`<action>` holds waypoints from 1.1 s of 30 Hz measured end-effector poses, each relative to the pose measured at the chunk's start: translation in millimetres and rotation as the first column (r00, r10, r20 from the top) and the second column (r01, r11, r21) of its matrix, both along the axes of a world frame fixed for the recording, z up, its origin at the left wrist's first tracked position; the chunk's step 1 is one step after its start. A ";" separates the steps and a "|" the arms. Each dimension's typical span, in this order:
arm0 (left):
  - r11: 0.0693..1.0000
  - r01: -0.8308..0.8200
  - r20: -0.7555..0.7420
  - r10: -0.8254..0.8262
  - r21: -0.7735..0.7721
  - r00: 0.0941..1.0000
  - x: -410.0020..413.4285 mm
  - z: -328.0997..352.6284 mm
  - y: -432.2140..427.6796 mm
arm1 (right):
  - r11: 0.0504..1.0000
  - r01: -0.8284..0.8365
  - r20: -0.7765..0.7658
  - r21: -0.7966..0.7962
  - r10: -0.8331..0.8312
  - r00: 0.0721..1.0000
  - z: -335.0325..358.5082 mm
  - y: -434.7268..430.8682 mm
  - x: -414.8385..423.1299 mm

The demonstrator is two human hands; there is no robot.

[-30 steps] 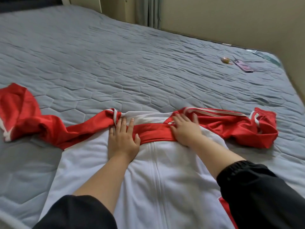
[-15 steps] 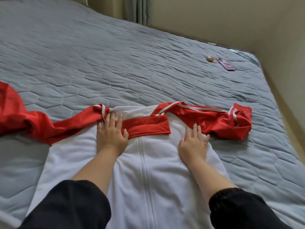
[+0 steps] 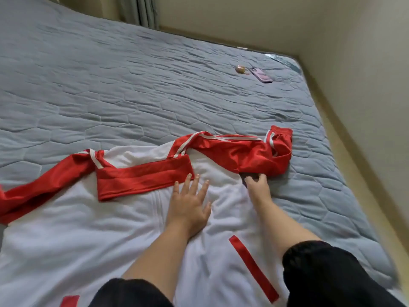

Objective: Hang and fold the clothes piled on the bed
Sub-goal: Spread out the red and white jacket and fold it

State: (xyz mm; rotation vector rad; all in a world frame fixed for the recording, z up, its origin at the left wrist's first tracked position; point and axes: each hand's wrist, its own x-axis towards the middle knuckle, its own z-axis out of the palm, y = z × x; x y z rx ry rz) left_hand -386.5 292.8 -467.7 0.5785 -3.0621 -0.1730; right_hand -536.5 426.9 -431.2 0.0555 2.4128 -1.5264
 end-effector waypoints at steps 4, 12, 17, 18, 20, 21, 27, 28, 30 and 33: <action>1.000 0.001 -0.018 0.000 0.010 1.000 -1.5 -2.3 -1.6 | 0.831 0.298 0.377 -0.470 -0.117 0.919 5.2 8.9 -43.5; 1.000 0.006 -0.065 -0.004 0.022 0.998 -0.3 -0.3 -1.4 | 0.580 0.676 0.528 -0.455 -0.435 0.729 25.4 14.7 -92.0; 1.000 0.000 -0.080 0.001 0.013 0.997 -1.0 0.8 -1.2 | 0.689 0.507 0.479 -0.518 -0.258 0.839 61.5 17.6 -100.8; 1.000 0.003 -0.076 -0.002 0.011 0.997 -1.6 1.6 -0.4 | 0.704 0.461 0.446 -0.540 -0.226 0.866 67.7 15.7 -99.1; 0.999 -0.009 -0.050 0.011 0.037 0.999 -0.9 1.6 1.0 | 0.703 0.341 0.379 -0.624 -0.110 0.919 86.7 11.4 -87.0; 0.997 -0.024 -0.030 0.026 0.076 0.999 -0.6 2.1 -0.1 | 0.685 0.270 0.343 -0.676 -0.032 0.939 98.3 10.9 -78.5; 0.575 -0.159 0.019 0.241 0.803 0.970 -11.3 43.6 -16.7 | 0.702 -0.322 -0.052 -0.635 0.377 0.925 149.1 33.7 7.2; 0.253 -0.137 0.034 0.372 0.958 0.927 -4.2 56.4 -16.2 | 0.779 -0.470 -0.166 -0.414 0.443 0.881 148.2 43.0 25.5; -0.262 0.007 0.144 0.551 0.965 0.822 16.2 74.1 -17.9 | 0.707 -0.700 -0.241 0.105 0.701 0.672 132.5 63.3 60.2; -0.563 0.030 0.331 0.527 0.826 0.783 51.7 87.3 -15.4 | 0.367 -0.812 0.003 0.454 0.911 0.413 95.6 88.5 105.3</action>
